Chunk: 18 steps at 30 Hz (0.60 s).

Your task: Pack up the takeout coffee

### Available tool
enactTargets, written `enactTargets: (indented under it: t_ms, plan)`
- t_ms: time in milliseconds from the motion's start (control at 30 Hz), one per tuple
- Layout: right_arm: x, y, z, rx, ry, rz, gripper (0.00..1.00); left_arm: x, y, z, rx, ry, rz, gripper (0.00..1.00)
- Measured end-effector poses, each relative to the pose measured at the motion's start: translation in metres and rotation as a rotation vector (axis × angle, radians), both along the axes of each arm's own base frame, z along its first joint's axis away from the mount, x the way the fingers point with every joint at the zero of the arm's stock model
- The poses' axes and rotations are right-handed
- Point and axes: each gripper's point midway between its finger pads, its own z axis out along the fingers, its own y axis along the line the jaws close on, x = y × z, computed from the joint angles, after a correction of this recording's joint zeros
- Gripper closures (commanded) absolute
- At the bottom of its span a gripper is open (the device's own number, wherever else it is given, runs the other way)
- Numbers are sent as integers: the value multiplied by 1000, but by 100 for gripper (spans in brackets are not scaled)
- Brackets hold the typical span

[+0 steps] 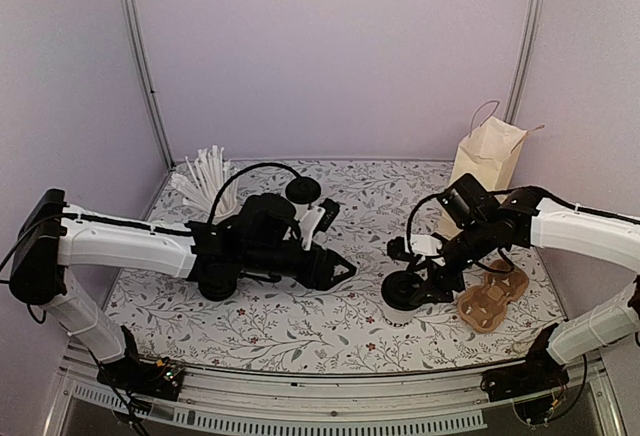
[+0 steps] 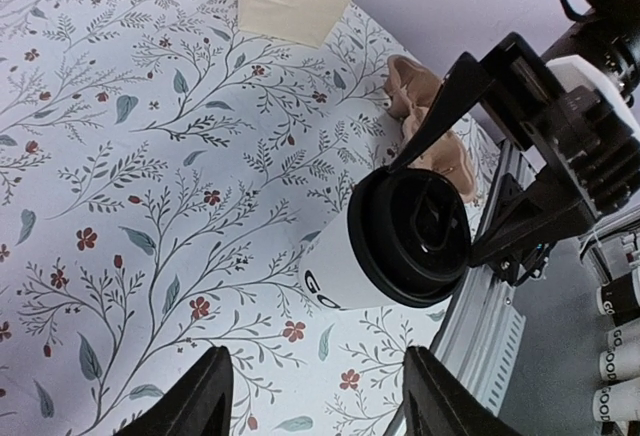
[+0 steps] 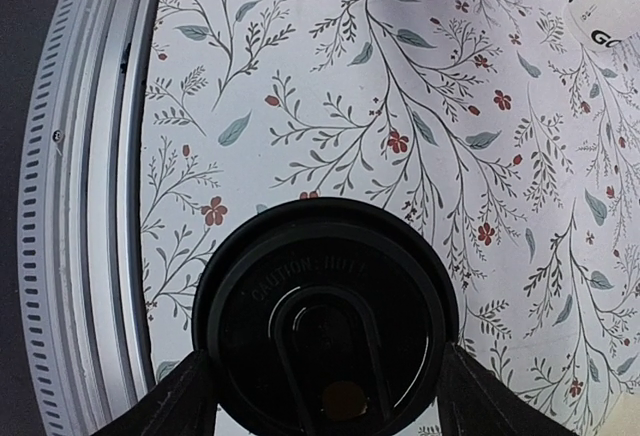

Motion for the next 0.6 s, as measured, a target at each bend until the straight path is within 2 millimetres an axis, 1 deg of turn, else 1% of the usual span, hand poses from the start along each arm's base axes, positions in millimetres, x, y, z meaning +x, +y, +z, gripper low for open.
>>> enactTargets:
  t_ms: [67, 133, 200, 267, 300, 367, 500, 600]
  plan:
    - [0, 2, 0, 1, -1, 5, 26, 0, 1, -1, 2, 4, 2, 40]
    - [1, 5, 0, 1, -1, 9, 23, -1, 2, -4, 6, 7, 2, 40]
    - [2, 7, 0, 3, -3, 12, 23, -1, 3, -6, 12, 10, 3, 40]
    - [3, 9, 0, 2, -4, 13, 26, -2, 4, -7, 13, 11, 4, 40]
    - [4, 10, 0, 2, -5, 14, 30, -2, 5, -7, 13, 10, 5, 40]
    - [6, 13, 0, 4, -7, 13, 35, -2, 7, -5, 10, 8, 9, 40]
    - [15, 19, 2, 6, -17, 2, 40, 0, 13, 3, -1, -6, 27, 40]
    - [28, 26, 5, 6, -38, -19, 42, 1, 20, 13, -13, -20, 42, 40]
